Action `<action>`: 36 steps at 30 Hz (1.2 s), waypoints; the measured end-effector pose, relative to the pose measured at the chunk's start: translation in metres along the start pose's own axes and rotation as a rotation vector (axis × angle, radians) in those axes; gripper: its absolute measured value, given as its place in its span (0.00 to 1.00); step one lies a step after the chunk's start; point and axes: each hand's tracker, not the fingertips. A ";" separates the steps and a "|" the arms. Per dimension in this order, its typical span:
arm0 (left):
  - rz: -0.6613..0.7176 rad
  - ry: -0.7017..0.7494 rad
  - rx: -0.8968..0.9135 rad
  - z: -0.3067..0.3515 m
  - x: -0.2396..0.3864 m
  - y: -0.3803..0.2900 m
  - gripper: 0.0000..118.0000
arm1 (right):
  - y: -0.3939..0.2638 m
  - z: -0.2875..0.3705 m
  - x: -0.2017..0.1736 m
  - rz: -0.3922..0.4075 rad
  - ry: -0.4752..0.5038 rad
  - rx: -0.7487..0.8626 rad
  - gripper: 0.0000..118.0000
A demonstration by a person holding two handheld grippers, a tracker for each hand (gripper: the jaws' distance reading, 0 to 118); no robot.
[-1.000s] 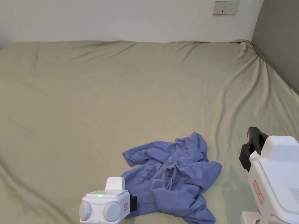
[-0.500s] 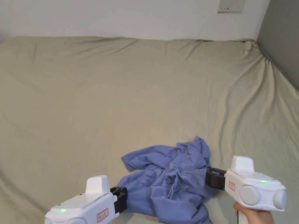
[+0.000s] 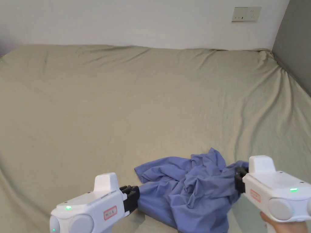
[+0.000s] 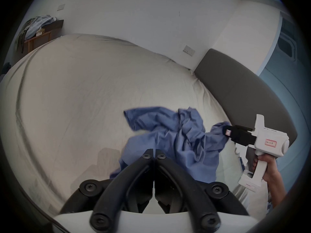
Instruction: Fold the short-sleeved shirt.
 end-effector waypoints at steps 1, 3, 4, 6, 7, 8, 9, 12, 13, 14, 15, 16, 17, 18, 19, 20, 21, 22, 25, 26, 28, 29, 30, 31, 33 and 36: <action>0.005 -0.008 0.032 0.005 0.000 0.013 0.00 | 0.014 0.012 0.007 0.021 -0.027 0.040 0.07; -0.011 -0.006 0.099 0.016 -0.002 0.045 0.00 | 0.046 0.035 0.019 0.044 -0.052 0.118 0.07; -0.028 0.006 0.141 0.021 -0.004 0.065 0.00 | 0.064 0.046 0.027 0.040 -0.065 0.159 0.07; -0.053 0.031 0.215 0.036 -0.006 0.103 0.00 | 0.095 0.061 0.043 0.028 -0.095 0.230 0.07; -0.064 0.040 0.244 0.043 -0.006 0.122 0.00 | 0.111 0.069 0.050 0.022 -0.100 0.266 0.07; -0.077 0.043 0.277 0.050 -0.007 0.144 0.00 | 0.128 0.075 0.056 0.021 -0.114 0.303 0.07; -0.095 0.063 0.309 0.057 -0.005 0.162 0.00 | 0.143 0.080 0.060 0.029 -0.135 0.332 0.07; -0.173 0.144 0.407 0.077 0.009 0.221 0.00 | 0.190 0.090 0.070 0.047 -0.158 0.411 0.07; -0.182 0.155 0.437 0.083 0.013 0.241 0.00 | 0.206 0.092 0.073 0.040 -0.149 0.428 0.07; -0.189 0.166 0.463 0.089 0.017 0.261 0.00 | 0.220 0.090 0.075 0.027 -0.146 0.447 0.07; -0.185 0.179 0.485 0.092 0.020 0.280 0.00 | 0.235 0.089 0.077 0.013 -0.150 0.461 0.07; -0.190 0.196 0.509 0.096 0.025 0.298 0.00 | 0.249 0.087 0.080 -0.002 -0.156 0.476 0.07; -0.192 0.219 0.531 0.098 0.028 0.315 0.00 | 0.262 0.085 0.082 -0.016 -0.156 0.486 0.07; -0.190 0.238 0.551 0.101 0.031 0.332 0.00 | 0.275 0.083 0.084 -0.039 -0.150 0.499 0.07; -0.193 0.256 0.571 0.102 0.034 0.345 0.00 | 0.285 0.081 0.086 -0.059 -0.146 0.512 0.07; -0.185 0.266 0.581 0.103 0.035 0.359 0.00 | 0.294 0.080 0.090 -0.086 -0.126 0.525 0.07; -0.184 0.266 0.590 0.104 0.037 0.371 0.00 | 0.303 0.078 0.093 -0.106 -0.110 0.535 0.07; -0.183 0.273 0.607 0.105 0.038 0.381 0.00 | 0.311 0.076 0.097 -0.132 -0.104 0.545 0.07; -0.200 0.319 0.632 0.100 0.035 0.408 0.00 | 0.328 0.069 0.102 -0.136 -0.116 0.547 0.07; -0.215 0.351 0.628 0.097 0.034 0.417 0.00 | 0.332 0.066 0.103 -0.144 -0.138 0.557 0.07; -0.212 0.383 0.642 0.090 0.028 0.433 0.00 | 0.340 0.057 0.107 -0.141 -0.144 0.559 0.07; -0.204 0.411 0.655 0.087 0.025 0.439 0.00 | 0.342 0.052 0.108 -0.143 -0.152 0.557 0.07; -0.186 0.421 0.665 0.086 0.022 0.444 0.00 | 0.342 0.050 0.105 -0.140 -0.155 0.553 0.07; -0.174 0.418 0.671 0.085 0.018 0.447 0.00 | 0.339 0.045 0.105 -0.140 -0.154 0.553 0.07; -0.163 0.424 0.685 0.076 0.005 0.446 0.00 | 0.332 0.032 0.103 -0.117 -0.143 0.530 0.07; -0.153 0.443 0.646 0.057 -0.017 0.434 0.00 | 0.312 0.005 0.095 -0.114 -0.121 0.472 0.07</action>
